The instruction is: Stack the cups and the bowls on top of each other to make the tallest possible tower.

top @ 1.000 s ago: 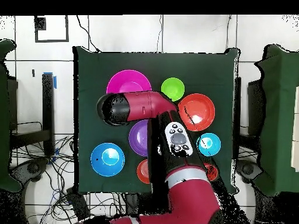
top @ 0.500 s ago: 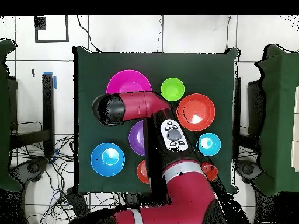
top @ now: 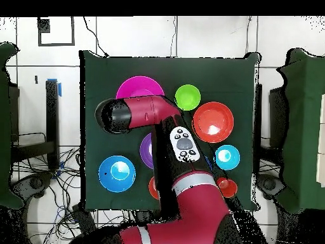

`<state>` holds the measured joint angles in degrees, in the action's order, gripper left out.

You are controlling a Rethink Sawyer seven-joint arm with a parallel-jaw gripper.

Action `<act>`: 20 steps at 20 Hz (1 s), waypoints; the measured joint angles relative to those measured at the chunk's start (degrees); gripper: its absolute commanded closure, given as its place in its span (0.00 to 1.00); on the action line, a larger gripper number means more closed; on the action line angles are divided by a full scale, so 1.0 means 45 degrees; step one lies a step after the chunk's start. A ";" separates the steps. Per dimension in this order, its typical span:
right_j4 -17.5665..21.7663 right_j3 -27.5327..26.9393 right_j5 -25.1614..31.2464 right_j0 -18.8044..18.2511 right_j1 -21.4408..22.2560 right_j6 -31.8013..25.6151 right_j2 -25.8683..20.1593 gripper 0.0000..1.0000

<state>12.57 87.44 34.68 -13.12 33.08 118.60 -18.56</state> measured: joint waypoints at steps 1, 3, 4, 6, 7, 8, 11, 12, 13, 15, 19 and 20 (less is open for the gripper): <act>0.0000 -0.0061 -0.0003 0.0007 -0.0033 0.0000 0.0000 0.00; 0.0003 -0.0289 0.0000 -0.0007 -0.0192 0.0000 -0.0006 0.00; 0.0000 -0.0352 -0.0003 -0.0022 -0.0252 0.0000 -0.0013 0.00; 0.0003 -0.0622 -0.0001 -0.0144 -0.0570 0.0000 -0.0092 0.00; 0.0003 -0.0740 -0.0003 -0.0204 -0.0717 0.0000 -0.0130 0.00; 0.0003 -0.0891 0.0000 -0.0273 -0.0914 0.0000 -0.0167 0.00; 0.0003 -0.1228 0.0000 -0.0431 -0.1385 0.0000 -0.0257 0.00; 0.0021 -0.1347 -0.0003 -0.0485 -0.1550 0.0000 -0.0288 0.00; 0.0111 -0.1482 -0.0003 -0.0540 -0.1730 0.0000 -0.0334 0.00; 0.0245 -0.1660 0.0000 -0.0609 -0.1963 0.0000 -0.0394 0.00; 0.0876 -0.2080 0.0000 -0.0669 -0.2400 -0.0003 -0.0598 0.00; 0.0979 -0.2143 0.0000 -0.0667 -0.2446 -0.0003 -0.0633 0.00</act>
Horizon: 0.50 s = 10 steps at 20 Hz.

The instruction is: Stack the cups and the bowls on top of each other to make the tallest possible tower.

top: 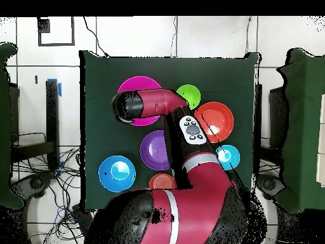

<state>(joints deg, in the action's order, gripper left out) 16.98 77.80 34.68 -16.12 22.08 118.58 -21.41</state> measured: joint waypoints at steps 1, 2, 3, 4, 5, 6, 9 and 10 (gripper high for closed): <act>0.0211 -0.0118 0.0000 0.0004 -0.0077 0.0000 -0.0068 0.00; 0.0319 -0.0175 0.0000 0.0004 -0.0110 0.0000 -0.0105 0.00; 0.0665 -0.0379 0.0000 0.0013 -0.0194 0.0000 -0.0194 0.00; 0.0763 -0.0442 0.0000 0.0018 -0.0211 0.0000 -0.0213 0.00; 0.0884 -0.0516 0.0000 0.0033 -0.0222 0.0000 -0.0226 0.00; 0.1014 -0.0580 0.0000 0.0054 -0.0222 0.0000 -0.0229 0.00; 0.1412 -0.0757 0.0003 0.0192 -0.0146 0.0000 -0.0224 0.00; 0.1544 -0.0797 0.0003 0.0289 -0.0084 0.0000 -0.0224 0.00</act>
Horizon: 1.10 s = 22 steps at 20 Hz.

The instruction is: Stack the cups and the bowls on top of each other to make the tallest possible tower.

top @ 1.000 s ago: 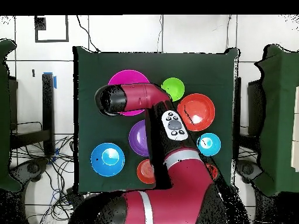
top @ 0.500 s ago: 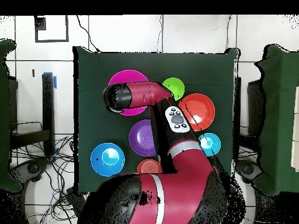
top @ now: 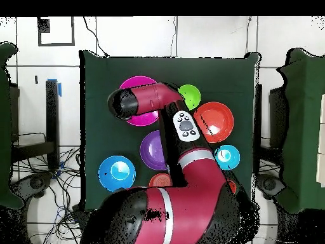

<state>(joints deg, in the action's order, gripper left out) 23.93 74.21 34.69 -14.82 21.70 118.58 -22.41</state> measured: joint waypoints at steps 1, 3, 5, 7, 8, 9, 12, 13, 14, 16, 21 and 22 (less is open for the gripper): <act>0.0034 -0.0009 0.0000 0.0033 0.0018 0.0000 0.0000 0.00; 0.0148 -0.0044 0.0000 0.0202 0.0109 0.0000 0.0009 0.00; 0.0264 -0.0070 0.0003 0.0486 0.0262 0.0000 0.0029 0.00; 0.0306 -0.0074 0.0003 0.0698 0.0409 0.0000 0.0029 0.00; 0.0312 -0.0085 0.0000 0.0819 0.0484 0.0000 0.0026 0.00; 0.0314 -0.0083 0.0003 0.0874 0.0522 0.0000 0.0026 0.00; 0.0317 -0.0092 0.0000 0.1127 0.0708 0.0000 0.0024 0.00; 0.0318 -0.0108 0.0000 0.1168 0.0725 0.0000 0.0024 0.00; 0.0320 -0.0123 0.0000 0.1208 0.0743 0.0000 0.0024 0.00; 0.0321 -0.0148 0.0003 0.1229 0.0745 0.0000 0.0024 0.00; 0.0325 -0.0273 0.0003 0.1215 0.0742 0.0000 0.0026 0.00; 0.0322 -0.0304 0.0003 0.1212 0.0742 0.0000 0.0024 0.00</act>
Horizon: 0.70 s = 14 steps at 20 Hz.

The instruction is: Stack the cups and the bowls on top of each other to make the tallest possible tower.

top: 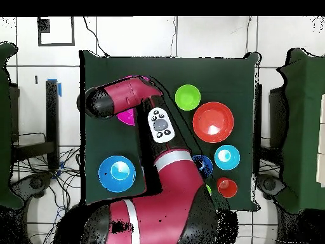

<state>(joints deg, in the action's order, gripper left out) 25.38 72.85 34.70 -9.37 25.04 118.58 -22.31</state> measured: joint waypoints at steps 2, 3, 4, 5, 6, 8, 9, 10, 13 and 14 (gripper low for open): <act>0.0000 -0.0066 0.0000 -0.0024 -0.0012 0.0000 -0.0002 0.00; 0.0003 -0.0085 0.0000 -0.0042 -0.0022 0.0000 -0.0004 0.00; 0.0003 -0.0123 0.0000 -0.0081 -0.0065 0.0000 -0.0004 0.00; 0.0003 -0.0142 0.0000 -0.0099 -0.0095 0.0000 -0.0004 0.00; 0.0005 -0.0156 0.0000 -0.0108 -0.0122 0.0000 -0.0004 0.00; 0.0029 -0.0204 0.0000 -0.0113 -0.0222 0.0000 -0.0004 0.00; 0.0037 -0.0212 0.0000 -0.0108 -0.0241 0.0000 -0.0006 0.00; 0.0045 -0.0214 0.0000 -0.0100 -0.0251 0.0000 -0.0004 0.00; 0.0129 -0.0238 0.0003 -0.0053 -0.0254 0.0000 -0.0004 0.00; 0.0148 -0.0258 0.0000 -0.0038 -0.0256 0.0000 -0.0006 0.00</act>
<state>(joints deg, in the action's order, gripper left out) 26.04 71.69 34.70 -9.54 23.89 118.58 -22.33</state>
